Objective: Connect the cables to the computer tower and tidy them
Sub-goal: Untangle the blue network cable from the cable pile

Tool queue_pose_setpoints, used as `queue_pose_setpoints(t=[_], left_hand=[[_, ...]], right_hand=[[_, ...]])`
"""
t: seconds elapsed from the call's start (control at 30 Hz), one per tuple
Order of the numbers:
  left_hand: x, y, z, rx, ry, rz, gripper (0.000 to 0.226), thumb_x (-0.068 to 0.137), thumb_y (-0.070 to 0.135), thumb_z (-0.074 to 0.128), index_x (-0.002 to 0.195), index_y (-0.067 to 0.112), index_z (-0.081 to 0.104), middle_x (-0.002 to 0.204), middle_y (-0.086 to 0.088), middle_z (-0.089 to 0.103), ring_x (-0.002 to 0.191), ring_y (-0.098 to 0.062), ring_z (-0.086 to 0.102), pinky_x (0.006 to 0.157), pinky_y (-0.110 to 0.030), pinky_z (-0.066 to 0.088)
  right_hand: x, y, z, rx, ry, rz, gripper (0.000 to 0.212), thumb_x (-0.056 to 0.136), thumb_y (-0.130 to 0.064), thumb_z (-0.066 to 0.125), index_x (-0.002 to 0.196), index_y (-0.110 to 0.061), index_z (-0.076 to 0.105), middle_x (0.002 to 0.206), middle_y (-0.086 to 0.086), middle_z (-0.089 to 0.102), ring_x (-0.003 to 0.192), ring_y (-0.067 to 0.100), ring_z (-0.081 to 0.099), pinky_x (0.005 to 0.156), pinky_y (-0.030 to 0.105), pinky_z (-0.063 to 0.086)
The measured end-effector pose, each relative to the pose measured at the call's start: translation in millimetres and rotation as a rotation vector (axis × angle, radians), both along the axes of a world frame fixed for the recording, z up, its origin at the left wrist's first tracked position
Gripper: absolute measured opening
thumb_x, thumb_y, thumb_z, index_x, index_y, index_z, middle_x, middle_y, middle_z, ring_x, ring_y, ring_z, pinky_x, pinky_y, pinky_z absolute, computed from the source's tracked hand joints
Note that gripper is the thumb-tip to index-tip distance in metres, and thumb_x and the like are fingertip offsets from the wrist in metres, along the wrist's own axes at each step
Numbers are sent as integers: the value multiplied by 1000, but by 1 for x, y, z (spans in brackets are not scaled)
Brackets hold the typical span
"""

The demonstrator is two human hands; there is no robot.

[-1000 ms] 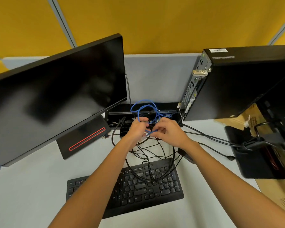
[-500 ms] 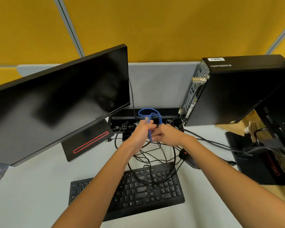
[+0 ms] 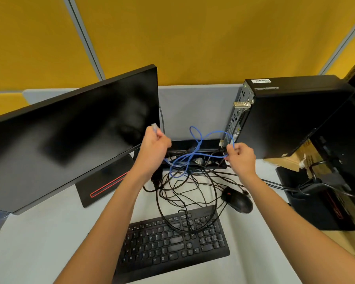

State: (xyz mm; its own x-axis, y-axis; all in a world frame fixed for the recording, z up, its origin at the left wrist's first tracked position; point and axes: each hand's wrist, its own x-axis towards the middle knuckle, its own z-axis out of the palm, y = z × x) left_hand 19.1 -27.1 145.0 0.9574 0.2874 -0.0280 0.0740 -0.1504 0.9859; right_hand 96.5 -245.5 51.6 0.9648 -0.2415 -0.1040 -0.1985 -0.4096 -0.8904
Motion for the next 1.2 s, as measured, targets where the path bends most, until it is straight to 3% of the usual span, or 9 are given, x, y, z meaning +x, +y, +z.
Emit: queue_pose_setpoints(t=[0.1, 0.2, 0.33, 0.47, 0.63, 0.8, 0.97, 1.07, 1.2], left_hand=[[5, -8, 21, -157, -97, -75, 30, 80, -6, 43, 72, 21, 31, 66, 7, 32, 52, -7, 26, 51, -23, 23], [16, -33, 36, -143, -153, -192, 28, 76, -5, 45, 73, 19, 31, 69, 3, 31, 57, -8, 28, 55, -24, 27], [30, -48, 44, -60, -110, -265, 23, 81, -4, 47, 81, 14, 32, 76, -3, 33, 64, -11, 32, 62, -28, 32], [40, -32, 32, -124, -77, -315, 36, 78, -13, 43, 98, 15, 35, 94, -3, 47, 83, -13, 53, 66, -21, 46], [43, -10, -56, 589, 283, -612, 73, 68, 9, 55, 136, 32, 36, 135, -2, 48, 129, -19, 41, 106, -46, 37], [29, -24, -87, 850, 272, -451, 17, 96, 26, 44, 93, 21, 59, 76, 4, 59, 89, -23, 55, 92, -40, 29], [26, -16, -75, 831, -58, -247, 47, 102, 37, 32, 63, 24, 54, 52, 5, 56, 56, -20, 55, 82, -39, 41], [32, -14, -55, 573, -158, -181, 44, 99, 36, 46, 59, 18, 55, 45, 7, 47, 48, -13, 47, 66, -34, 45], [40, -15, -42, 674, -197, -192, 39, 80, 50, 68, 66, 18, 54, 41, 8, 39, 44, -12, 41, 66, -25, 44]], right_hand=[[-14, 16, 12, -287, -96, 78, 38, 88, -16, 65, 122, -11, 49, 103, 12, 61, 94, 23, 59, 78, 32, 44], [-36, 50, 36, -635, -477, 339, 48, 79, -2, 62, 125, -15, 51, 114, 5, 48, 100, 21, 48, 83, 34, 44], [-50, 77, 55, -260, -328, 826, 17, 81, 1, 56, 92, -11, 51, 83, -11, 45, 70, 3, 45, 61, 18, 36], [-30, 64, 56, -113, -204, 785, 29, 98, -8, 45, 72, -20, 51, 65, -11, 54, 58, -3, 49, 61, 16, 36], [-9, 52, 90, 78, -355, 675, 28, 103, -11, 34, 82, -9, 51, 58, -2, 50, 55, 9, 45, 58, 19, 39], [16, 36, 128, 160, -571, 448, 29, 104, -17, 33, 80, -22, 48, 58, -6, 40, 50, 10, 37, 50, 27, 31], [36, 14, 116, -221, -532, 456, 29, 99, -3, 42, 79, -5, 62, 71, -13, 50, 71, -12, 50, 68, 11, 33], [31, 17, 84, -336, -345, 559, 28, 94, 2, 47, 79, 1, 69, 70, -2, 47, 69, 12, 50, 60, 13, 32], [19, 35, 61, -295, -302, 518, 14, 91, -11, 59, 84, -11, 71, 86, 6, 64, 85, 21, 62, 81, 23, 45]])
